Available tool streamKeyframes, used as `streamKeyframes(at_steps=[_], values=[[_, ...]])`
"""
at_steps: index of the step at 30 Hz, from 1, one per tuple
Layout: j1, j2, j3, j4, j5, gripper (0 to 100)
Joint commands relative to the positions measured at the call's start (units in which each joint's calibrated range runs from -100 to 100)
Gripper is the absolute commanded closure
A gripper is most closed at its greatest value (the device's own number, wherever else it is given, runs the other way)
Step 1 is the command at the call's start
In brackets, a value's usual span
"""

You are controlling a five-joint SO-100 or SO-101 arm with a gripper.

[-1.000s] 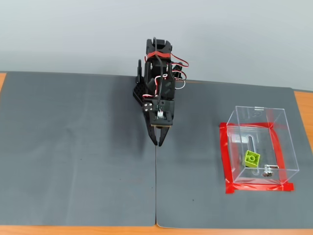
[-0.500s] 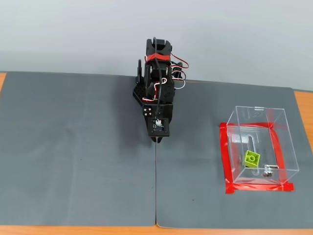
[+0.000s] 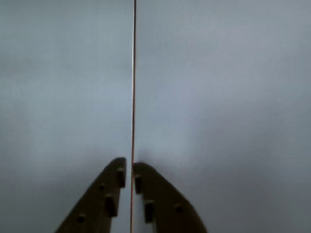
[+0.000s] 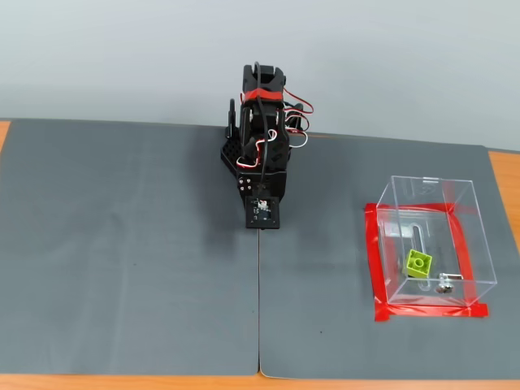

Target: Pick the green lego block and place it into the transparent box

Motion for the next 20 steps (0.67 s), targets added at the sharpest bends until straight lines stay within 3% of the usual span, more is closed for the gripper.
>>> streamKeyframes(at_steps=[1, 20], values=[[0.3, 0.0, -2.9, 0.3, -0.2, 98], [0.0, 0.0, -3.0, 0.3, 0.1, 98]])
